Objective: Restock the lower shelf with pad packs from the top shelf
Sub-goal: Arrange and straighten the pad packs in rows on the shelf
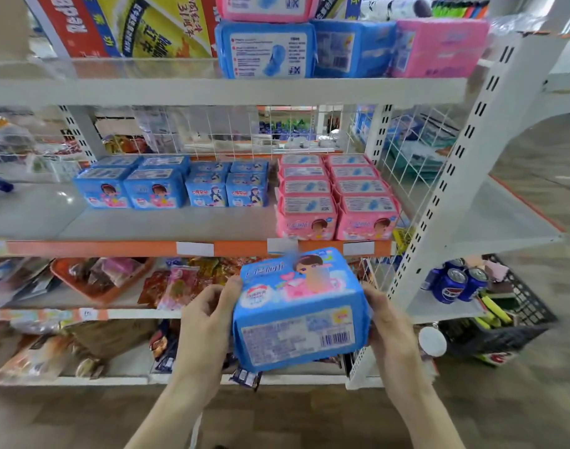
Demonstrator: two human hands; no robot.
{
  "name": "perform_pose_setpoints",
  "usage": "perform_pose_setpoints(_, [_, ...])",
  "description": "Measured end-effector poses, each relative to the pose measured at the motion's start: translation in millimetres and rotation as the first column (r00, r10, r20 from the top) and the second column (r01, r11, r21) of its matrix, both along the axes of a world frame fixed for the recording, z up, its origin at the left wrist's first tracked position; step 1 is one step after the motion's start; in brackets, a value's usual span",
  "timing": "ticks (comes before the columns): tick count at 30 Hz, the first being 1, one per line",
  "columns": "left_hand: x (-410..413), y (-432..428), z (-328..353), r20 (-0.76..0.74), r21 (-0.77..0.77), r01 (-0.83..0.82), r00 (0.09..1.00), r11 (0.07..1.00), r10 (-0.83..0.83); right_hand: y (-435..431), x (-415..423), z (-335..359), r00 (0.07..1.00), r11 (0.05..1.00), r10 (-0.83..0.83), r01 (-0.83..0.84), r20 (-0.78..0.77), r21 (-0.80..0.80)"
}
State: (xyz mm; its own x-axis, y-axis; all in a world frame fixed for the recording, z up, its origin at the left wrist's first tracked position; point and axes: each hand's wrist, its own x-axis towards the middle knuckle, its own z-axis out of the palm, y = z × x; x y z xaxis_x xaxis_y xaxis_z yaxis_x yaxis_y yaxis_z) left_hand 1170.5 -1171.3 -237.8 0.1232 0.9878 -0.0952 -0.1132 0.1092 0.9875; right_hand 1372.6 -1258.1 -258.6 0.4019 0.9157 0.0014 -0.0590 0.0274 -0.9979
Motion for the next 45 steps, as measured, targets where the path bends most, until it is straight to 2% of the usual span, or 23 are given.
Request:
perform_pose_setpoints(2, [1,-3,0,0.029,-0.043,0.006,1.000,0.999,-0.005,-4,-5,2,0.998,0.998,0.012,-0.015,0.056,0.061])
perform_pose_setpoints(8, [2,-4,1,-0.016,-0.028,0.017,1.000,0.999,-0.018,-8,-6,2,0.998,0.998,0.033,-0.035,0.053,0.050])
perform_pose_setpoints(16, [5,1,3,0.011,-0.085,0.012,1.000,0.996,-0.011,-7,-1,-2,0.996,0.993,0.082,-0.079,-0.031,0.084])
perform_pose_setpoints(20, [4,4,6,0.009,-0.075,0.030,1.000,0.997,-0.029,-7,4,-9,0.998,0.994,0.051,-0.048,-0.038,0.094])
perform_pose_setpoints(22, [4,4,9,0.015,-0.043,0.047,0.999,0.998,-0.046,5,8,-10,0.999,0.998,0.038,-0.039,0.019,0.048])
perform_pose_setpoints(25, [4,2,10,0.000,0.032,0.071,0.997,0.997,-0.071,15,12,-6,0.999,0.997,0.032,-0.030,0.024,-0.069])
perform_pose_setpoints(28, [5,-3,14,-0.046,0.128,0.088,0.996,0.988,-0.082,1,4,4,0.993,1.000,0.012,-0.013,0.118,0.000])
perform_pose_setpoints(30, [5,-4,16,-0.065,0.168,0.086,0.995,0.982,-0.076,-5,1,8,0.993,0.999,0.000,-0.005,0.117,0.040])
perform_pose_setpoints(35, [4,-5,17,-0.033,0.202,0.046,0.999,0.978,-0.040,2,1,18,0.981,0.998,0.024,-0.036,0.191,0.060])
perform_pose_setpoints(45, [-8,-4,32,0.022,0.258,-0.003,1.000,0.966,-0.003,23,2,40,0.970,0.992,0.050,-0.075,0.236,0.101])
